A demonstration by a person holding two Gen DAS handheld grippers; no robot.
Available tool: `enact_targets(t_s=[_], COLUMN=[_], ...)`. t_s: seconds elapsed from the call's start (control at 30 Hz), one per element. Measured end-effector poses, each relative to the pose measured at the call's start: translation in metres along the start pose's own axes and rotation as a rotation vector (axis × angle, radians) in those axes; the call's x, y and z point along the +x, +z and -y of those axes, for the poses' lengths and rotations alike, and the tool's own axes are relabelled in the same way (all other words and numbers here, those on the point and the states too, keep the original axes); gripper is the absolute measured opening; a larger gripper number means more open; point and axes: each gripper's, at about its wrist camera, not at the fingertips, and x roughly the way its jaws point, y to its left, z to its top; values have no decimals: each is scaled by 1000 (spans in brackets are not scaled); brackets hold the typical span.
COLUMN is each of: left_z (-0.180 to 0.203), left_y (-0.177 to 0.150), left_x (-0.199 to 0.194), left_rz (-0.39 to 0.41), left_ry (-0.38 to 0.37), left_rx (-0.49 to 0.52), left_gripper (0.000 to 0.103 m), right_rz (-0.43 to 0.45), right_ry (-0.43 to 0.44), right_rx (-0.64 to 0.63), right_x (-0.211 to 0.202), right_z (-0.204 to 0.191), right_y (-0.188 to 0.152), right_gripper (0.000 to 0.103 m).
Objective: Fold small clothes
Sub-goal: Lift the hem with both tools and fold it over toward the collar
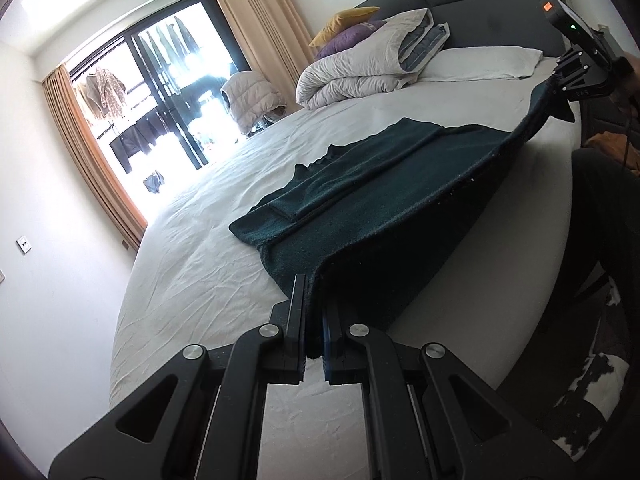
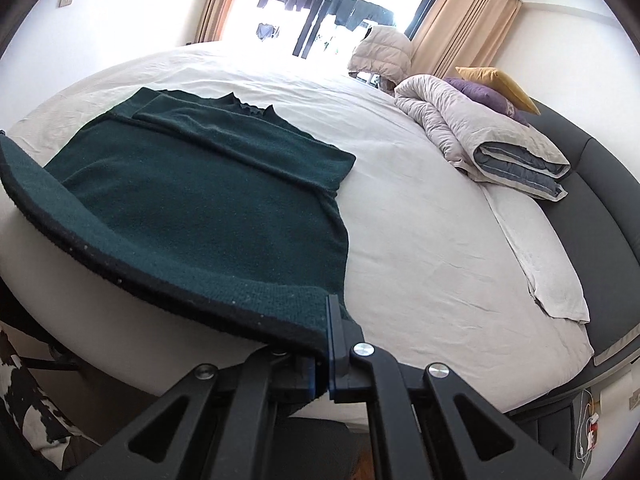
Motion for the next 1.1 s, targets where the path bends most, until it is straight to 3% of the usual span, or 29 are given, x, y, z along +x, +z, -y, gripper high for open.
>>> enact_targets(t_s=[0.63,0.93,1.1], left_z=[-41,-80,-108], left_y=[44,81,98], left_x=[20,56,91], left_rz=[23,16,-27], left_ry=[37,80,70], left_rx=[-134,-173,-215], left_gripper=[5,5,5], right_rz=[89,132,126], right_ry=[48,59,72], right_rx=[135,142,137], right_x=[19,47,73], right_z=[28,39,43], right_y=[51,103,134], right_gripper=[3,3,3])
